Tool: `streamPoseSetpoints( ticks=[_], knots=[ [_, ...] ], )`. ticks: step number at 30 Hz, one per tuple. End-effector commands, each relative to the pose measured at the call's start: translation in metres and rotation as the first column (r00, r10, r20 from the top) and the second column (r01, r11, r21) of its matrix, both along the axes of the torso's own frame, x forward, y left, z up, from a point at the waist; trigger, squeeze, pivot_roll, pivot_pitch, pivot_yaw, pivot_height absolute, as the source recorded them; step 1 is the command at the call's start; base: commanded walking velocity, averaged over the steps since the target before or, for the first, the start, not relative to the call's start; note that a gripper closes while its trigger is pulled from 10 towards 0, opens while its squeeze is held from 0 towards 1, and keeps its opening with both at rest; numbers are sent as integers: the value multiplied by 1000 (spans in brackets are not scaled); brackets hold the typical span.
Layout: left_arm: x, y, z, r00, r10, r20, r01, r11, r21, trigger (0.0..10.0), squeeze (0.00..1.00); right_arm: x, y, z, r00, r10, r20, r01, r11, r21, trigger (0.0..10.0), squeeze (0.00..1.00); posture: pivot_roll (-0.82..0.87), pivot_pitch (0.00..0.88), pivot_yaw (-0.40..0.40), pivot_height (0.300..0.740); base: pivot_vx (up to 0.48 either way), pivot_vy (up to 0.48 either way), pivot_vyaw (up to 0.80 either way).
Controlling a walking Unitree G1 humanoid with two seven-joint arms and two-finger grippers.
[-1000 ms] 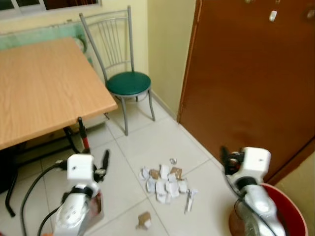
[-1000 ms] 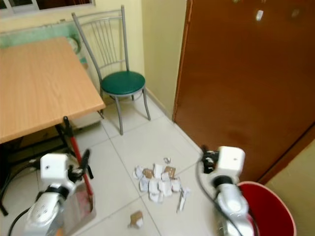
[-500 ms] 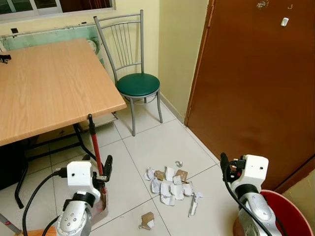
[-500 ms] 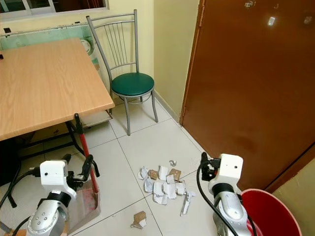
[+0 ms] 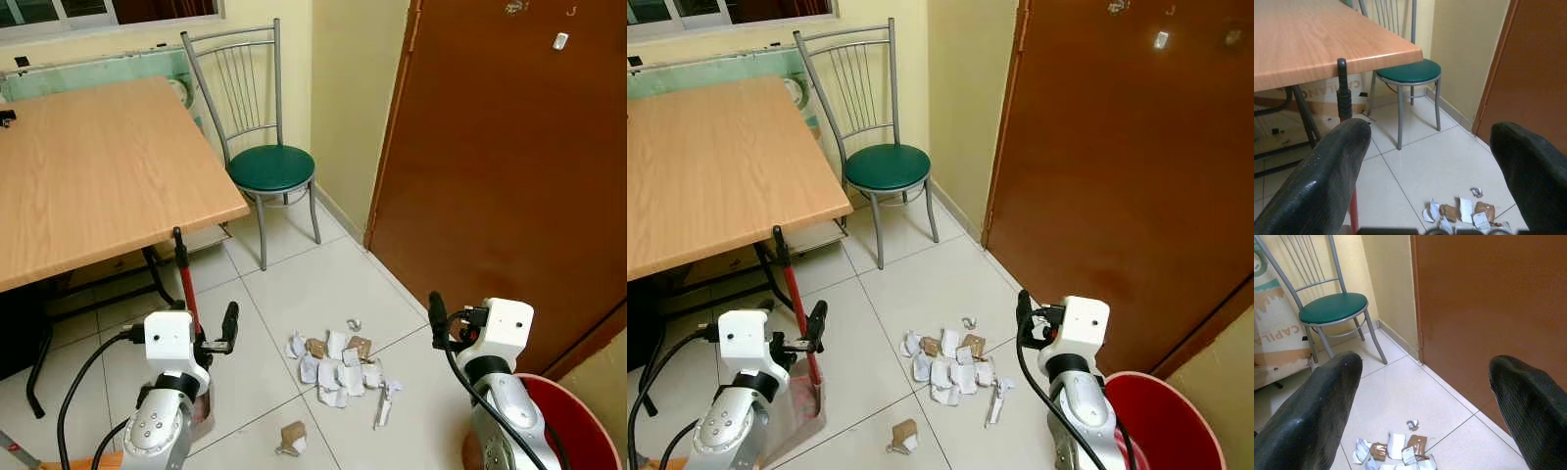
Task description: Sweep floor
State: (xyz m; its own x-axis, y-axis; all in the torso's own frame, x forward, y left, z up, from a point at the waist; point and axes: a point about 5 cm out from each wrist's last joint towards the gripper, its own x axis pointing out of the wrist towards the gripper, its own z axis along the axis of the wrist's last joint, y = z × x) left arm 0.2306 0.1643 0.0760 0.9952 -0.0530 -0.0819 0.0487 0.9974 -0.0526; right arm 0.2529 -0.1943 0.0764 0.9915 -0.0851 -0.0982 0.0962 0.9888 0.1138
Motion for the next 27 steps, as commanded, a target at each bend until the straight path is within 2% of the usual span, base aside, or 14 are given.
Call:
streamPoseSetpoints(
  ticks=[1, 8, 9, 10, 11, 12, 27],
  knots=[
    [1, 0, -1, 1000, 0, -15, 0, 1000, 8, 10000, 1000, 2, -1, 1, 1000, 0, 1, 0, 1000, 11, 10000, 1000, 42, 74, -2, 740, 0, 285, 0],
    [4, -1, 0, 1000, -4, -18, 4, 1000, 24, 10000, 1000, 5, -2, 3, 1000, 4, 7, -4, 1000, 8, 10000, 1000, 36, 82, -3, 740, 0, 301, 0],
    [4, -1, 0, 1000, -5, -19, 5, 1000, 28, 10000, 631, 5, -1, 3, 1000, 7, 8, -7, 1000, 8, 10000, 1000, 36, 82, -3, 740, 0, 319, 0],
    [4, -1, 0, 1000, -6, -19, 6, 1000, 30, 10000, 118, 5, -1, 3, 1000, 9, 8, -9, 1000, 8, 10000, 1000, 36, 82, -3, 740, 0, 326, 0],
    [4, -1, 0, 1000, -6, -19, 6, 1000, 30, 10000, 118, 5, -1, 3, 1000, 9, 8, -9, 1000, 8, 10000, 1000, 36, 82, -3, 740, 0, 326, 0],
    [4, -1, 0, 1000, -5, -20, 6, 1000, 31, 10000, 0, 5, 0, 4, 1000, 11, 9, -11, 1000, 8, 10000, 1000, 34, 83, -4, 740, 0, 334, 0],
    [7, -5, 0, 1000, -16, -18, 17, 999, 37, 10000, 0, 7, 0, 6, 999, 31, 16, -31, 999, 8, 10000, 1000, 33, 86, -8, 740, 0, 480, 0]
  ],
)
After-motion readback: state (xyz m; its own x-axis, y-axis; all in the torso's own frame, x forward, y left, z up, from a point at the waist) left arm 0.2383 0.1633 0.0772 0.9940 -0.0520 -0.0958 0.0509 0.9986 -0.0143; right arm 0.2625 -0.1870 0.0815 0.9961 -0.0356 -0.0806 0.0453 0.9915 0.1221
